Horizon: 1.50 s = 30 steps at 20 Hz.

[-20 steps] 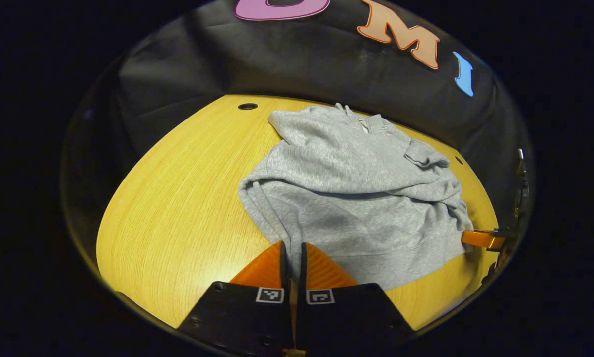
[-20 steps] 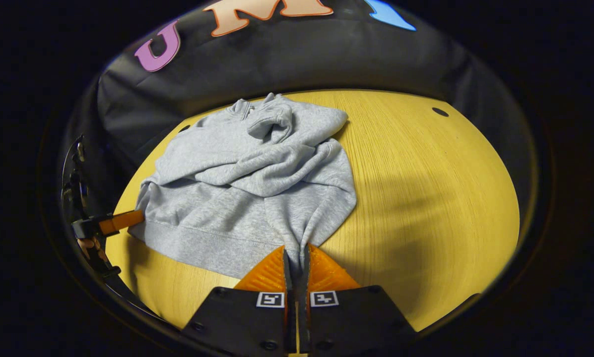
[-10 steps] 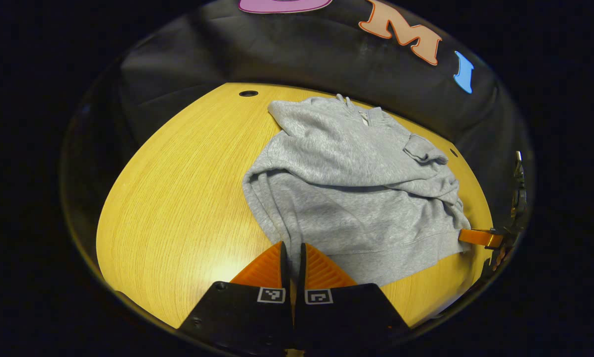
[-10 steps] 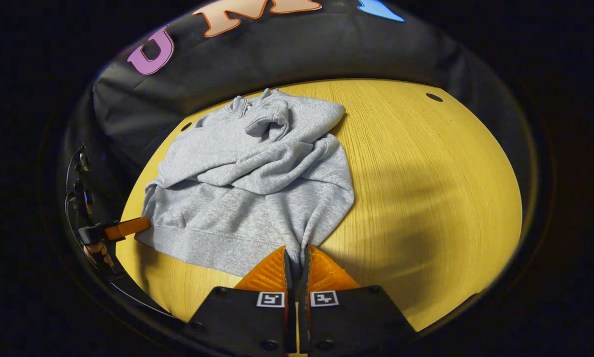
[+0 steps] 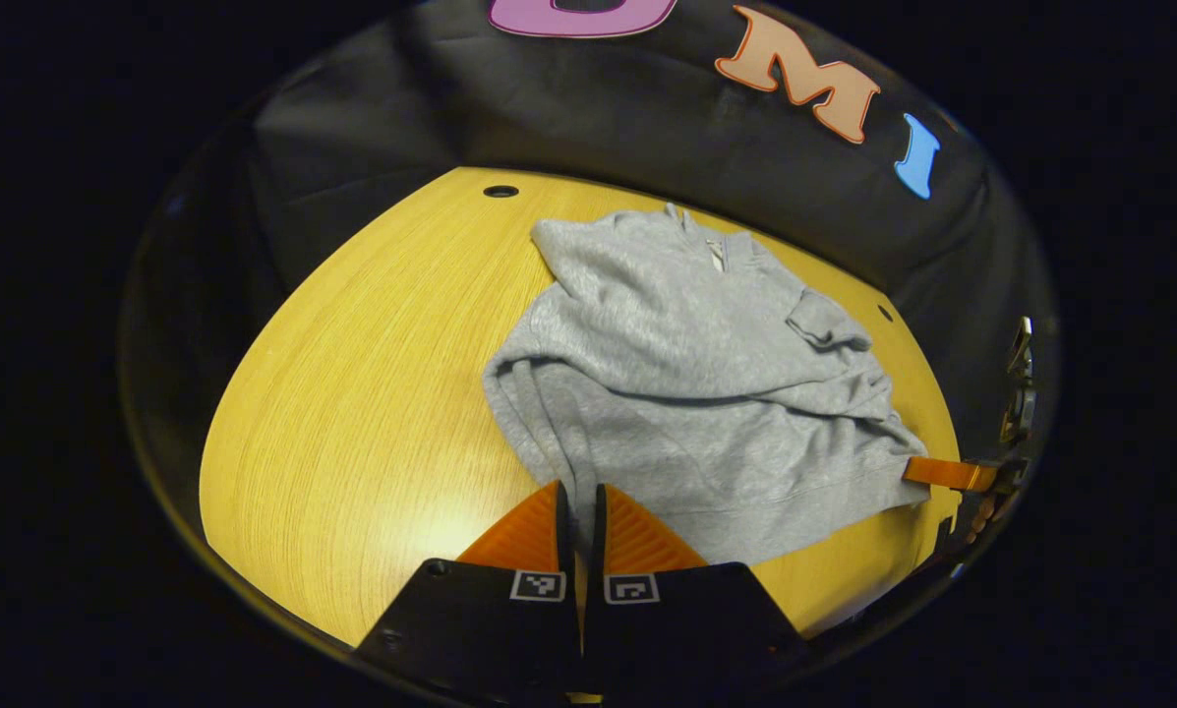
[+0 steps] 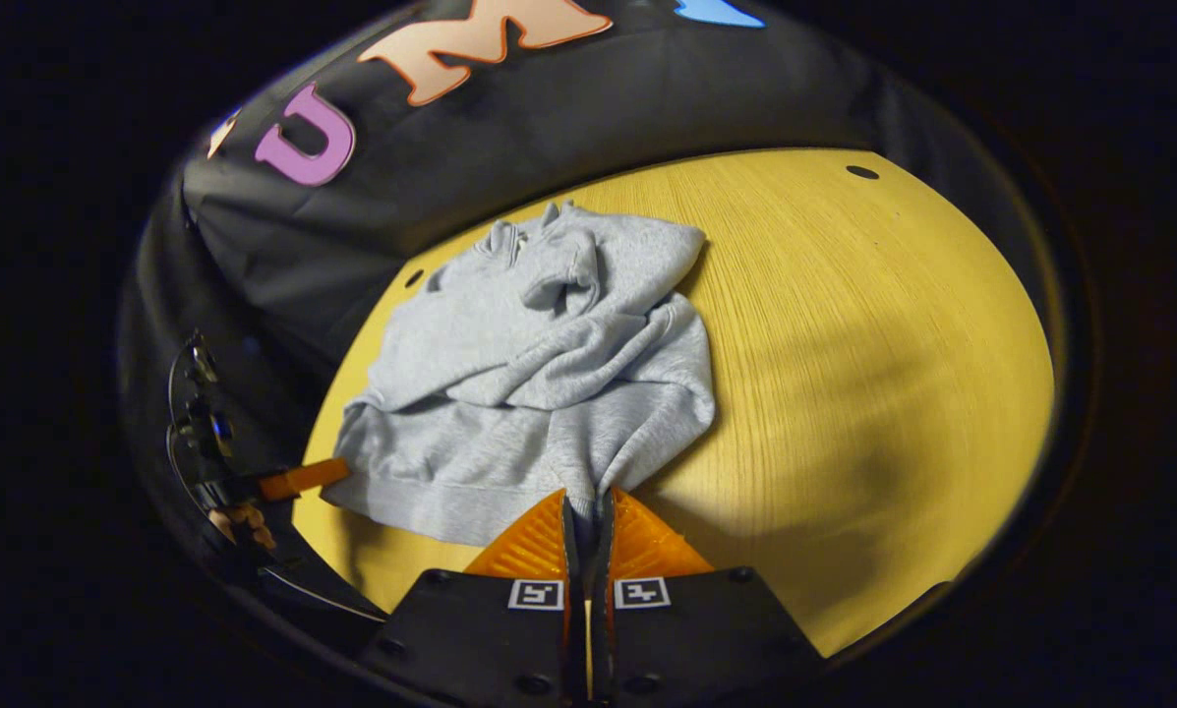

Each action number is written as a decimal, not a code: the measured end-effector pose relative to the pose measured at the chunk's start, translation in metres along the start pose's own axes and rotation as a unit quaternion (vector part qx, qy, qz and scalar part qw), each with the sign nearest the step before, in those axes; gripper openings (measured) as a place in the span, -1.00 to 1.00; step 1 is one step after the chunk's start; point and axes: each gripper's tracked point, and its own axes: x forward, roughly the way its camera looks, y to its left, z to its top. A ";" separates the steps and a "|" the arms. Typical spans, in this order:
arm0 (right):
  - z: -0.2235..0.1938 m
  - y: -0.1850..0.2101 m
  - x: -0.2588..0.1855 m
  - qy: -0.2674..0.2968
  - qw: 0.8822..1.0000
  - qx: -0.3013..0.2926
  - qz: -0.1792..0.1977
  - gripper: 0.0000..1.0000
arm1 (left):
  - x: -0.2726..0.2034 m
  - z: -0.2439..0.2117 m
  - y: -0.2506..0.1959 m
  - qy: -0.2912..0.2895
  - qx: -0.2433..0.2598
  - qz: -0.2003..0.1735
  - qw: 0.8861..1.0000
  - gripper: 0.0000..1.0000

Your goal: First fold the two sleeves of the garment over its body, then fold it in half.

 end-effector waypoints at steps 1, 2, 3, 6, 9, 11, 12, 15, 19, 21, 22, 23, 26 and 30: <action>0.008 0.005 -0.003 -0.006 1.000 0.018 0.010 -0.91 | -0.002 0.007 -0.004 -0.003 -0.003 -0.004 1.000 -0.95; 0.016 0.008 -0.003 -0.012 0.999 0.036 0.020 -0.91 | -0.003 0.015 -0.007 -0.007 -0.004 -0.008 1.000 -1.00; 0.024 0.012 -0.009 -0.017 0.998 0.053 0.030 -0.92 | -0.005 0.020 -0.009 -0.011 -0.006 -0.011 1.000 -1.00; 0.047 0.019 -0.015 -0.031 0.996 0.072 0.046 -0.92 | -0.009 0.044 -0.015 -0.025 -0.014 -0.020 0.999 -1.00; 0.067 0.027 -0.019 -0.044 0.995 0.069 0.058 -0.92 | -0.012 0.066 -0.017 -0.039 -0.031 -0.028 0.998 -0.95; 0.082 0.033 -0.022 -0.053 0.993 0.082 0.067 -0.92 | -0.011 0.079 -0.013 -0.049 -0.036 -0.029 0.998 -1.00; 0.090 0.033 -0.022 -0.056 0.991 0.094 0.072 -0.92 | -0.011 0.082 -0.012 -0.049 -0.039 -0.031 0.998 -1.00; 0.113 0.027 -0.036 -0.061 0.985 0.139 0.082 -0.92 | -0.006 0.096 -0.007 -0.047 -0.044 -0.034 0.997 -1.00; 0.128 0.021 -0.019 -0.050 0.978 0.187 0.077 -0.92 | 0.011 0.119 -0.006 -0.040 -0.062 -0.044 0.996 -1.00; 0.135 0.021 -0.001 -0.049 0.977 0.195 0.068 -0.92 | 0.022 0.126 -0.006 -0.031 -0.068 -0.047 0.996 -1.00; 0.136 0.022 0.009 -0.050 0.978 0.195 0.063 -0.91 | 0.028 0.130 -0.006 -0.028 -0.072 -0.049 0.996 -1.00; 0.139 0.020 0.009 -0.052 0.977 0.197 0.060 -0.91 | 0.033 0.134 -0.006 -0.023 -0.076 -0.050 0.996 -1.00; 0.149 0.017 0.025 -0.055 0.974 0.214 0.053 -0.91 | 0.053 0.138 -0.002 -0.003 -0.097 -0.052 0.994 -1.00; 0.145 0.001 0.051 -0.050 0.971 0.231 0.018 -0.82 | 0.077 0.133 0.004 0.035 -0.134 -0.049 0.989 -0.97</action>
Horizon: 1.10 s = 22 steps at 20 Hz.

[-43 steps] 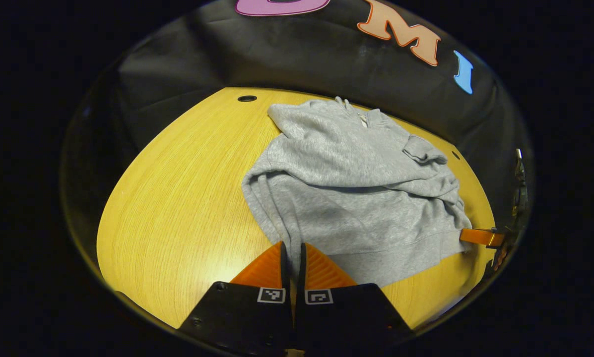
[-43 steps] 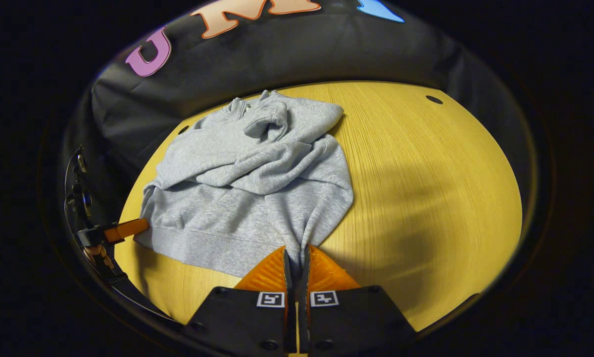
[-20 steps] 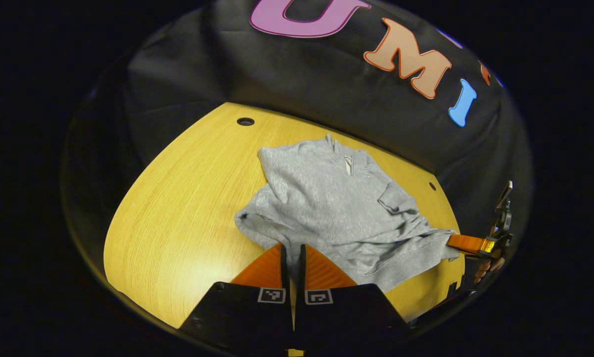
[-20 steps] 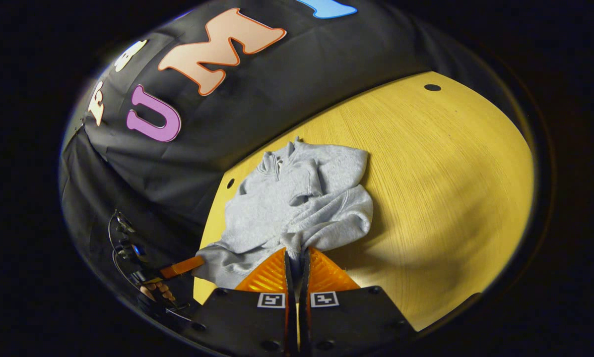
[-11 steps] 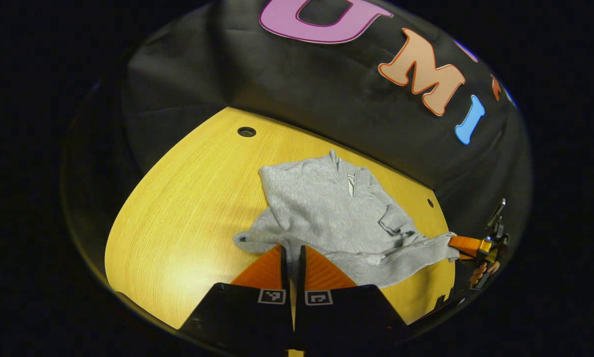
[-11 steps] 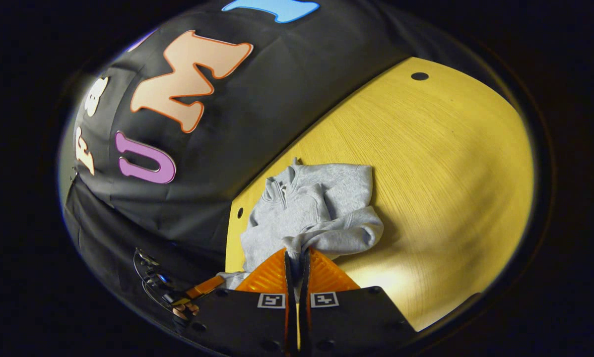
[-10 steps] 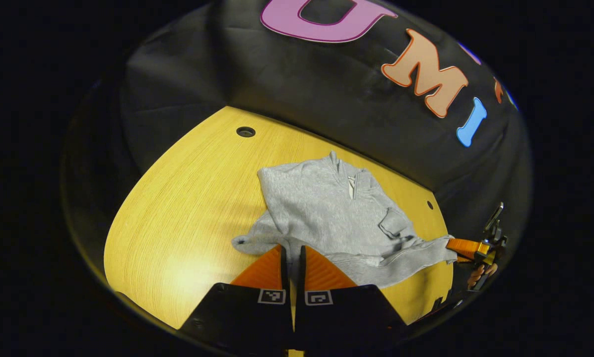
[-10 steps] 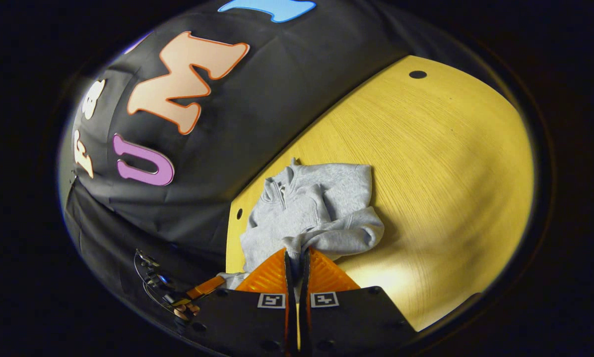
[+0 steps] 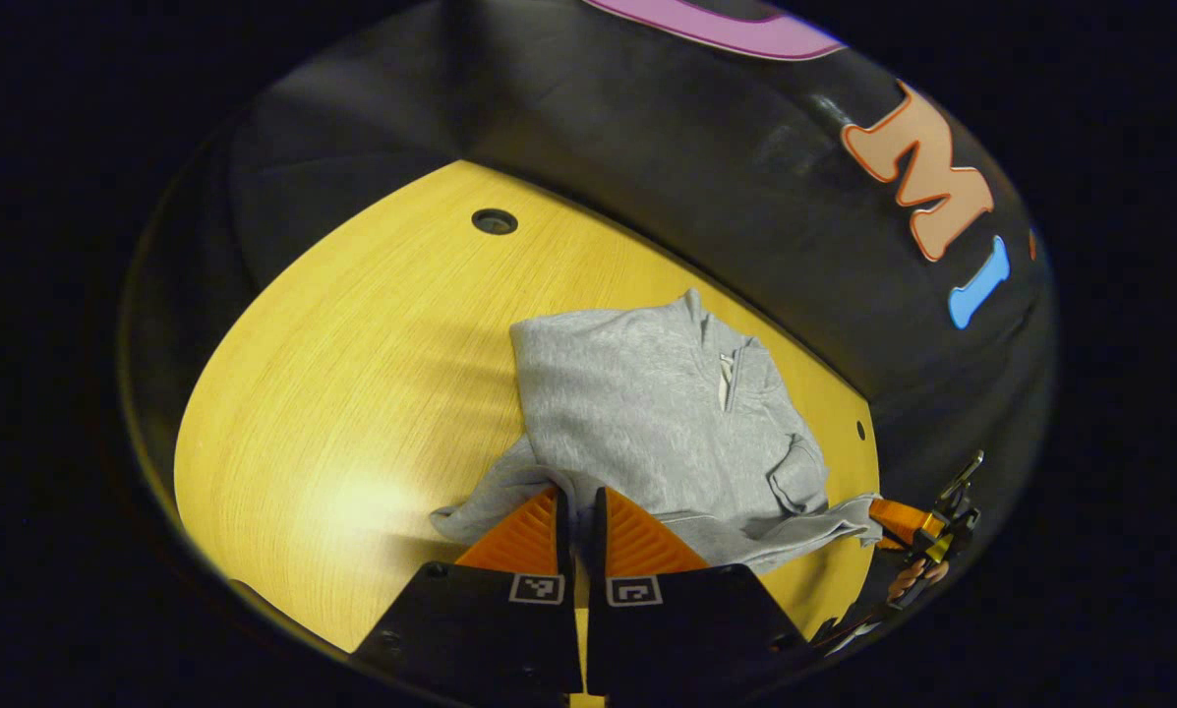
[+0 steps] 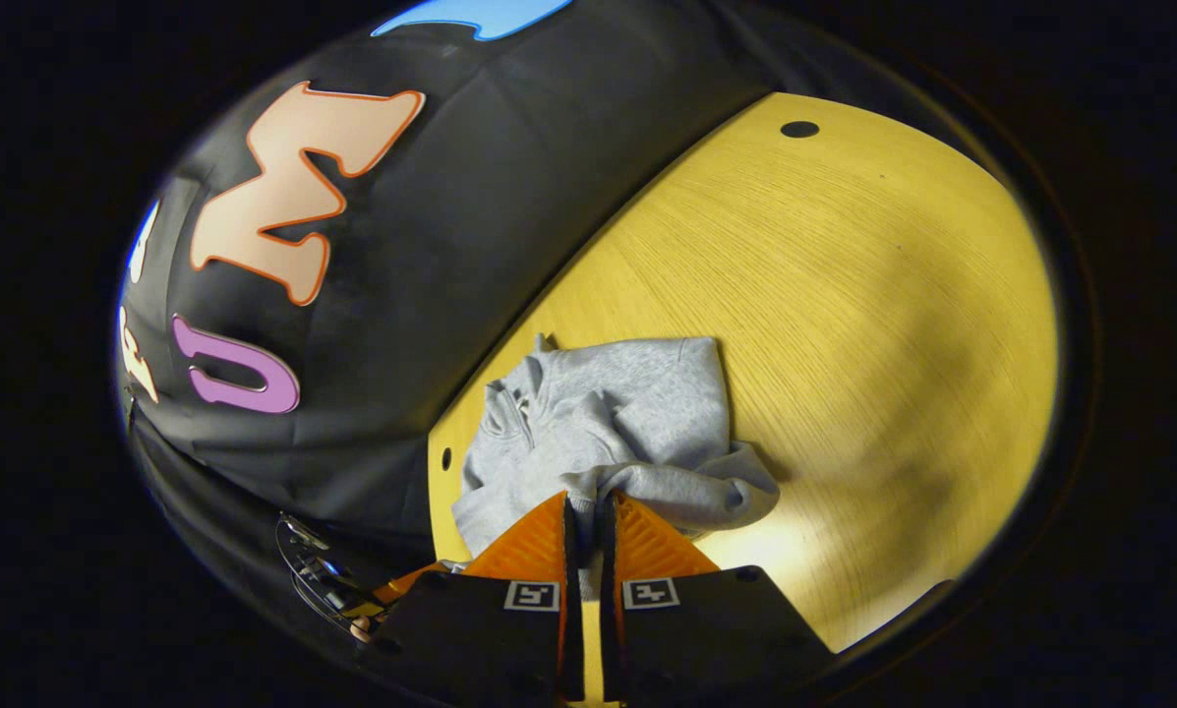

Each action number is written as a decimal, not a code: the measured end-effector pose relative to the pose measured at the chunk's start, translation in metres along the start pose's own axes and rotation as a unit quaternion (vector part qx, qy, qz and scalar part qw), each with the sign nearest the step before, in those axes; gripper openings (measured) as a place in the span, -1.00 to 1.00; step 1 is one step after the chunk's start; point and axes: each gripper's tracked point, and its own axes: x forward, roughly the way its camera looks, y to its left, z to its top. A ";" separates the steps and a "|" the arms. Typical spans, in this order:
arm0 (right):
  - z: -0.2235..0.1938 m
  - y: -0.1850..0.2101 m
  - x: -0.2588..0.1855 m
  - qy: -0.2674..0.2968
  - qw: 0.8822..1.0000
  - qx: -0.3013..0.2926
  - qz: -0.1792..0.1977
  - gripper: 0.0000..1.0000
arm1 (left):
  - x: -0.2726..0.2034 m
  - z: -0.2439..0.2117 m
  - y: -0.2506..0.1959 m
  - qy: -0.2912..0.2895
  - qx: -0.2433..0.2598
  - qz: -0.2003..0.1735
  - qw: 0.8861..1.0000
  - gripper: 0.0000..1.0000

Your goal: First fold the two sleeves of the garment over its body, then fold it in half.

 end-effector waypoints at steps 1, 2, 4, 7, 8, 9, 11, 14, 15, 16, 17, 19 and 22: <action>-0.001 -0.004 0.007 -0.001 1.000 0.000 -0.012 -0.82 | 0.005 0.000 0.002 0.004 -0.004 0.002 1.000 -0.96; 0.000 -0.007 0.014 -0.003 1.000 0.004 -0.021 -0.82 | 0.012 0.002 0.003 0.006 -0.006 0.003 1.000 -0.93; 0.001 -0.009 0.026 -0.006 0.999 0.018 -0.033 -0.84 | 0.021 0.004 0.006 0.008 -0.008 0.008 1.000 -0.89; 0.005 -0.009 0.038 -0.013 0.999 0.008 -0.044 -0.70 | 0.031 0.012 0.009 -0.005 -0.018 0.018 1.000 -0.77; 0.009 -0.008 0.043 -0.016 0.999 0.003 -0.044 -0.67 | 0.034 0.016 0.012 -0.011 -0.014 0.024 1.000 -0.64; 0.011 -0.002 0.041 -0.021 0.999 0.001 -0.039 -0.55 | 0.035 0.019 0.012 -0.016 -0.009 0.029 0.999 -0.65; 0.016 0.006 0.040 -0.031 0.999 -0.006 -0.028 0.07 | 0.032 0.028 0.008 -0.035 0.004 0.033 0.999 -0.23; 0.029 0.002 0.032 -0.060 0.996 -0.040 -0.046 1.00 | 0.020 0.055 0.003 -0.095 0.040 0.047 0.994 0.22; 0.035 0.002 0.025 -0.074 0.995 -0.050 -0.048 0.97 | 0.013 0.066 -0.002 -0.117 0.055 0.053 0.990 0.42; 0.041 0.000 0.017 -0.088 0.993 -0.062 -0.054 0.87 | 0.006 0.074 -0.005 -0.137 0.069 0.059 0.986 0.76; 0.048 -0.003 0.007 -0.105 0.989 -0.079 -0.063 0.96 | -0.006 0.079 -0.009 -0.157 0.081 0.065 0.982 0.92; 0.059 -0.004 -0.016 -0.142 0.979 -0.125 -0.073 0.87 | -0.025 0.091 -0.021 -0.192 0.100 0.079 0.973 0.93; 0.072 0.007 -0.055 -0.201 0.957 -0.198 -0.065 0.97 | -0.061 0.098 -0.036 -0.249 0.132 0.103 0.954 0.92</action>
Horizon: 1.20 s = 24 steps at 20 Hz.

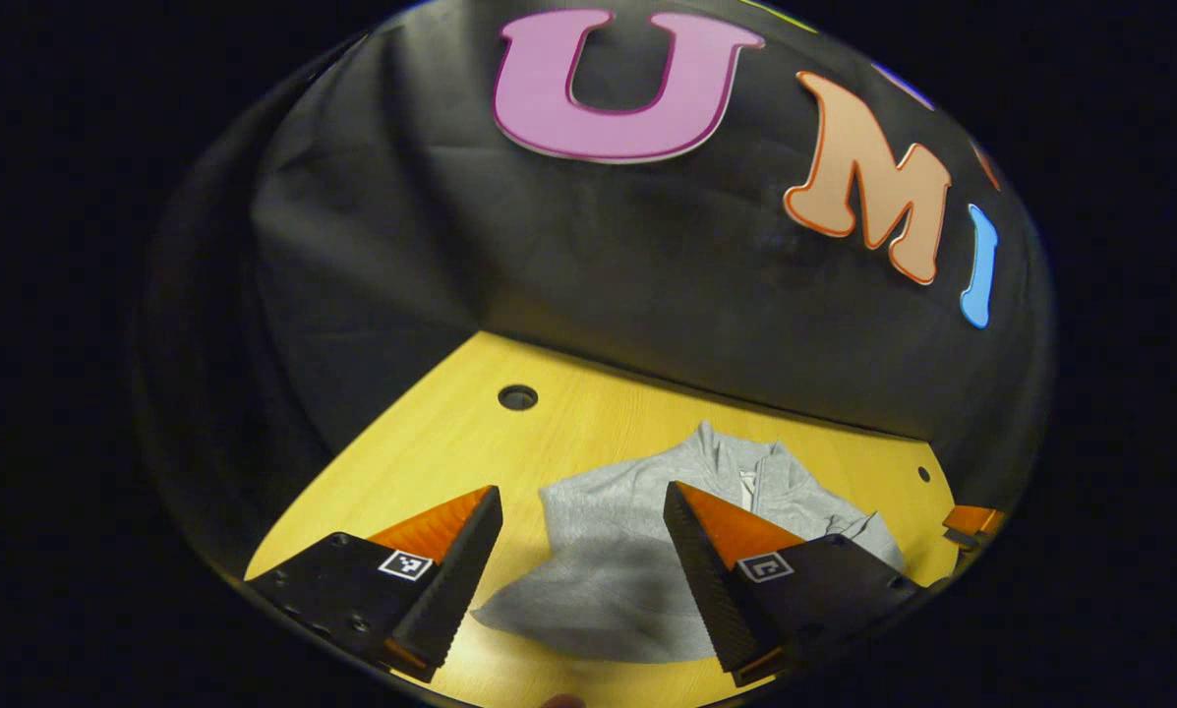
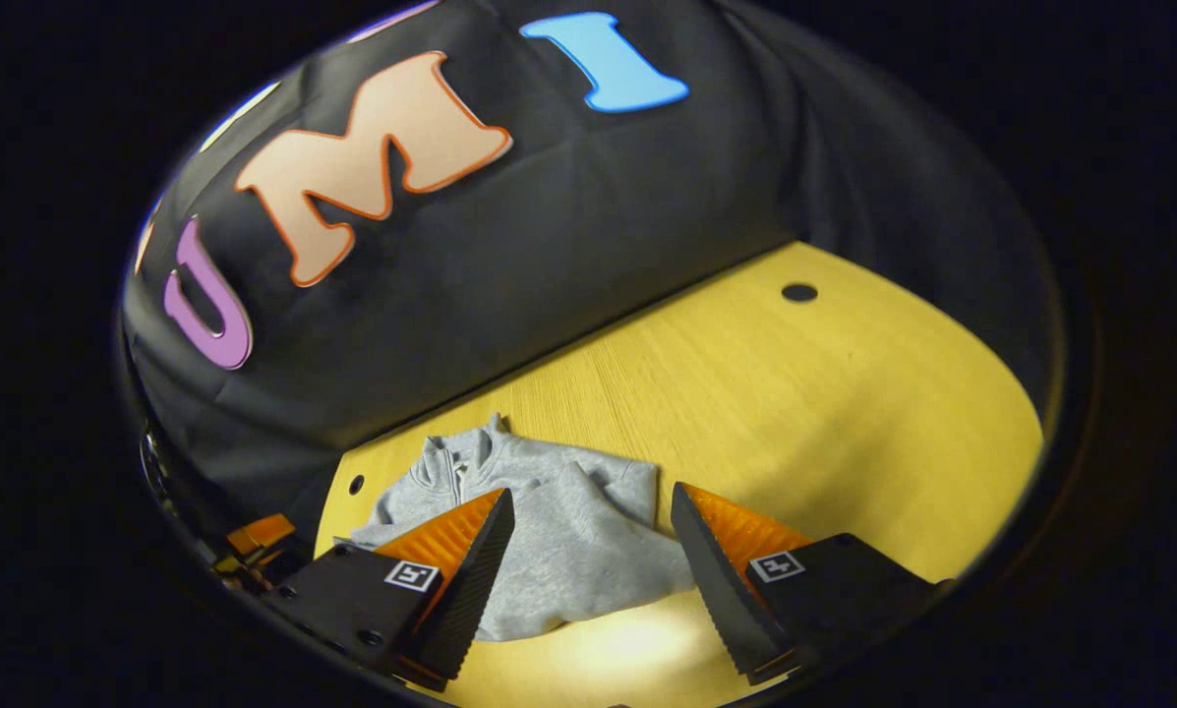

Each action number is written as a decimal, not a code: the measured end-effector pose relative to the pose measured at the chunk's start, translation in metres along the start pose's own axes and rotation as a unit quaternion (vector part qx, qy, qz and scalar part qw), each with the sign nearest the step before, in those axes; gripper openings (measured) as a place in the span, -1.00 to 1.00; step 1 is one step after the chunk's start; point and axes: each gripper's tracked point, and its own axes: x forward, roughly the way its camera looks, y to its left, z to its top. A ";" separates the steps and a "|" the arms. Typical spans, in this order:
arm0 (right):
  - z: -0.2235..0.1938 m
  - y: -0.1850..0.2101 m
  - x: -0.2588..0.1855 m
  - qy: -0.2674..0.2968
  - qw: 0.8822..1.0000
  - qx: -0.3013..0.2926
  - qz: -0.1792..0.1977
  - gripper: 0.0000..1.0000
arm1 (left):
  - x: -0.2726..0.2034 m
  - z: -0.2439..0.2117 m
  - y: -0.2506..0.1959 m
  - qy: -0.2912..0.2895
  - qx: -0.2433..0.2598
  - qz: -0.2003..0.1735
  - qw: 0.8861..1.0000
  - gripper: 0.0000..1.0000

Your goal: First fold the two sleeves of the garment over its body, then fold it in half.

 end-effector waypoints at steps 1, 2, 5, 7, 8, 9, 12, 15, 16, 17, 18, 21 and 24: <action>0.007 0.000 -0.010 -0.021 0.999 -0.023 0.007 0.87 | -0.012 0.007 -0.002 -0.019 0.014 0.008 1.000 0.92; 0.015 0.001 -0.021 -0.039 0.998 -0.044 0.015 0.96 | -0.024 0.013 -0.004 -0.034 0.029 0.015 0.999 0.92; 0.027 0.008 -0.052 -0.087 0.990 -0.102 0.041 0.97 | -0.062 0.023 -0.014 -0.080 0.053 0.025 0.995 0.91; 0.036 0.013 -0.073 -0.124 0.981 -0.144 0.049 0.96 | -0.088 0.027 -0.020 -0.108 0.064 0.027 0.992 0.90; 0.038 0.017 -0.084 -0.138 0.976 -0.159 0.053 0.89 | -0.099 0.028 -0.021 -0.118 0.072 0.029 0.990 0.90; 0.037 0.023 -0.096 -0.149 0.973 -0.170 0.058 0.97 | -0.110 0.029 -0.020 -0.124 0.080 0.030 0.989 0.89; 0.033 0.036 -0.124 -0.175 0.965 -0.187 0.059 0.97 | -0.142 0.035 -0.012 -0.145 0.089 0.034 0.985 0.90; 0.026 0.047 -0.151 -0.198 0.962 -0.183 0.048 0.90 | -0.166 0.038 -0.008 -0.155 0.090 0.024 0.983 0.92; 0.024 0.051 -0.161 -0.208 0.960 -0.182 0.048 0.97 | -0.172 0.038 -0.004 -0.158 0.095 0.021 0.983 0.90; 0.021 0.053 -0.167 -0.218 0.958 -0.181 0.044 0.97 | -0.178 0.042 -0.001 -0.167 0.102 0.019 0.981 0.90; 0.018 0.055 -0.174 -0.222 0.957 -0.181 0.041 0.92 | -0.183 0.044 0.003 -0.172 0.108 0.019 0.979 0.90; 0.012 0.060 -0.187 -0.235 0.955 -0.178 0.031 0.97 | -0.192 0.049 0.007 -0.182 0.115 0.011 0.976 0.91; 0.005 0.064 -0.194 -0.239 0.955 -0.173 0.026 0.97 | -0.200 0.053 0.008 -0.191 0.121 0.005 0.974 0.90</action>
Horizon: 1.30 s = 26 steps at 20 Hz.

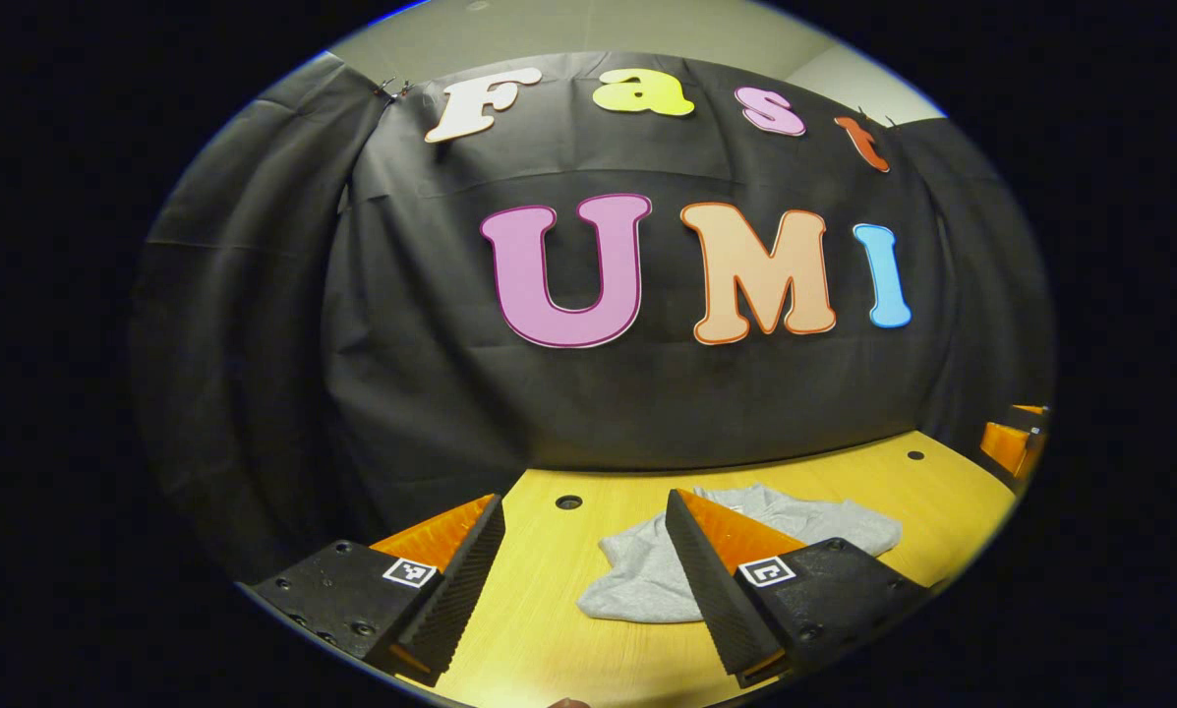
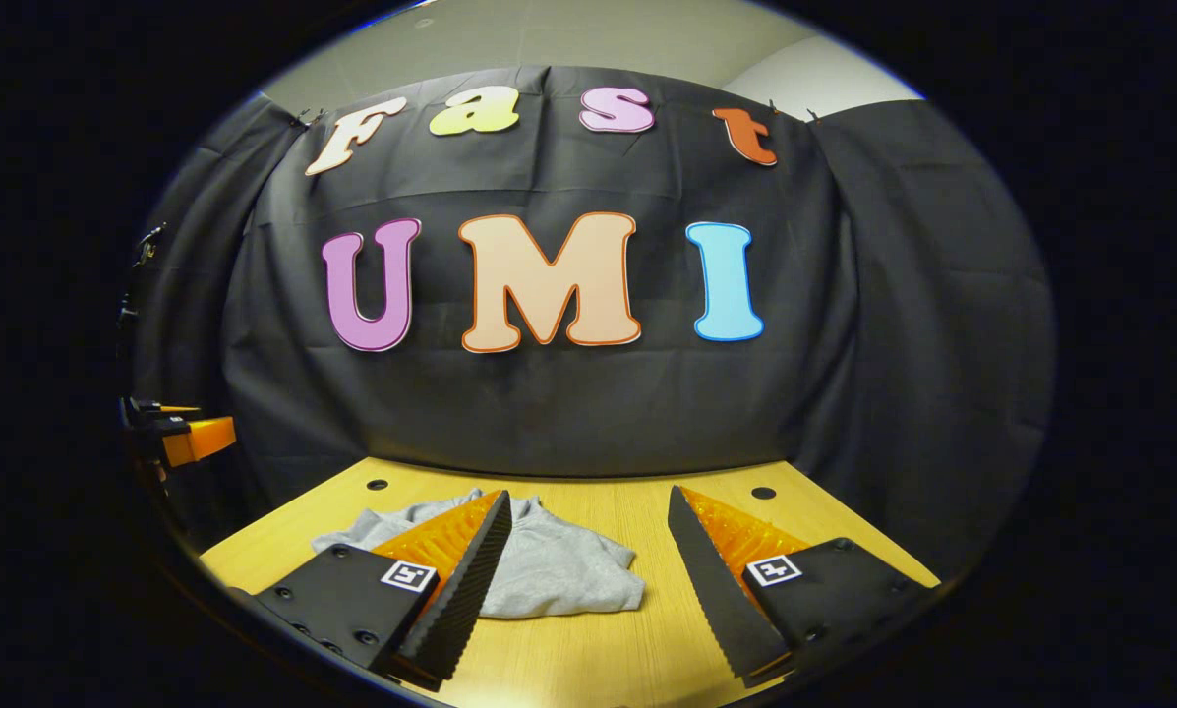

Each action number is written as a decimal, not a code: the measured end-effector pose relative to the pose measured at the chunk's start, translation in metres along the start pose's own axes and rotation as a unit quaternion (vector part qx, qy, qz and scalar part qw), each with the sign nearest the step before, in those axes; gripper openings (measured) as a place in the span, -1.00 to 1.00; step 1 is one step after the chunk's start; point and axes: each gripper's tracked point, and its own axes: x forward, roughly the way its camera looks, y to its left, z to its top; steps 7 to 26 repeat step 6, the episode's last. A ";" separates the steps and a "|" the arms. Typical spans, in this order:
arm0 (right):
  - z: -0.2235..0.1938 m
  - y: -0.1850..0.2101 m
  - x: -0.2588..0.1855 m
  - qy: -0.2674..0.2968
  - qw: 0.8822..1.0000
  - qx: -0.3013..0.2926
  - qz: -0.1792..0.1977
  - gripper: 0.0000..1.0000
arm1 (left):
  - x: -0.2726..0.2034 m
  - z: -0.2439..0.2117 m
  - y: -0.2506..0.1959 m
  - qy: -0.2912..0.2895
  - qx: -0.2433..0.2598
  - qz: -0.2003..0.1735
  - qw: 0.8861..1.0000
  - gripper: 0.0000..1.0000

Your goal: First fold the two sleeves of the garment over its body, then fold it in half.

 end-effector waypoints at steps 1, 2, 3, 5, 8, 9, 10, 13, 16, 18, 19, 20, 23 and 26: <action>0.000 0.002 -0.002 -0.002 1.000 0.000 -0.002 0.97 | -0.001 0.001 0.000 -0.003 0.003 0.000 1.000 0.89; 0.001 0.003 -0.005 -0.004 1.000 -0.001 -0.004 0.97 | -0.001 0.004 0.001 -0.007 0.006 -0.002 1.000 0.90; 0.002 0.004 -0.005 -0.006 1.000 -0.002 -0.005 0.97 | -0.002 0.005 0.000 -0.008 0.007 -0.004 1.000 0.90; 0.004 0.007 -0.007 -0.009 1.000 -0.003 -0.007 0.96 | -0.004 0.009 -0.001 -0.014 0.009 -0.008 1.000 0.90; 0.006 0.008 -0.008 -0.010 1.000 -0.004 -0.008 0.97 | -0.004 0.011 -0.001 -0.016 0.010 -0.008 1.000 0.90; 0.006 0.008 -0.008 -0.010 1.000 -0.004 -0.008 0.97 | -0.004 0.011 -0.001 -0.016 0.010 -0.008 1.000 0.90; 0.006 0.008 -0.008 -0.010 1.000 -0.004 -0.008 0.97 | -0.004 0.011 -0.001 -0.016 0.010 -0.008 1.000 0.90; 0.006 0.008 -0.008 -0.010 1.000 -0.004 -0.008 0.97 | -0.004 0.011 -0.001 -0.016 0.010 -0.008 1.000 0.90; 0.006 0.008 -0.008 -0.010 1.000 -0.004 -0.008 0.97 | -0.004 0.011 -0.001 -0.016 0.010 -0.008 1.000 0.90; 0.006 0.008 -0.008 -0.010 1.000 -0.004 -0.008 0.97 | -0.004 0.011 -0.001 -0.016 0.010 -0.008 1.000 0.90; 0.006 0.008 -0.008 -0.010 1.000 -0.004 -0.008 0.97 | -0.004 0.011 -0.001 -0.016 0.010 -0.008 1.000 0.90; 0.006 0.008 -0.008 -0.010 1.000 -0.004 -0.008 0.97 | -0.004 0.011 -0.001 -0.016 0.010 -0.008 1.000 0.90; 0.006 0.008 -0.008 -0.010 1.000 -0.004 -0.008 0.97 | -0.004 0.011 -0.001 -0.016 0.010 -0.008 1.000 0.90; 0.006 0.008 -0.008 -0.010 1.000 -0.004 -0.008 0.97 | -0.004 0.011 -0.001 -0.016 0.010 -0.008 1.000 0.90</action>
